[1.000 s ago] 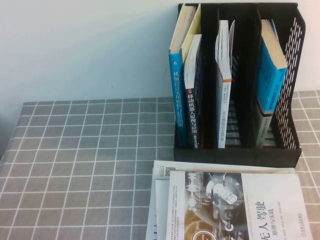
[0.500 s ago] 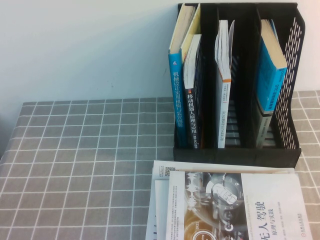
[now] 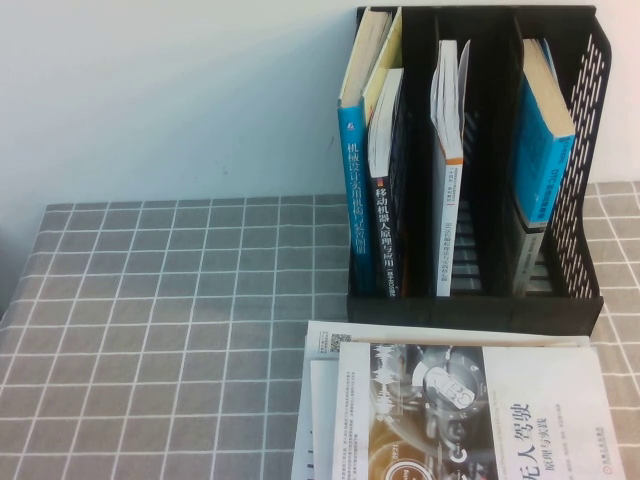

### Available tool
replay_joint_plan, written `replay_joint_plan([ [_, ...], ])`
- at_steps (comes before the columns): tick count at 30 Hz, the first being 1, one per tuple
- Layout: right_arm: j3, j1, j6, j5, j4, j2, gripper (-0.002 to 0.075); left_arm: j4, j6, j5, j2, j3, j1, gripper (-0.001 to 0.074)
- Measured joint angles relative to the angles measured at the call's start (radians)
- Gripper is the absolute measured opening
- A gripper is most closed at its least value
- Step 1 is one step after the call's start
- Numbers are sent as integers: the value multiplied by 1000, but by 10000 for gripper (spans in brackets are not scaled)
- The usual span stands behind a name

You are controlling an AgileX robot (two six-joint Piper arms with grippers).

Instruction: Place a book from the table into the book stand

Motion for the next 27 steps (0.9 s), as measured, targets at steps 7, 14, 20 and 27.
replay_joint_plan([
  [7, 0, 0, 0, 0, 0, 0, -5, -28, -260, -65, 0, -27, -35, -4],
  [14, 0, 0, 0, 0, 0, 0, -5, -443, -842, -76, 0, -16, -45, -4],
  [20, 0, 0, 0, 0, 0, 0, -5, -310, -118, -172, 0, -1, -45, -4],
  [27, 0, 0, 0, 0, 0, 0, -5, -393, -253, -208, 0, -18, -56, -4],
])
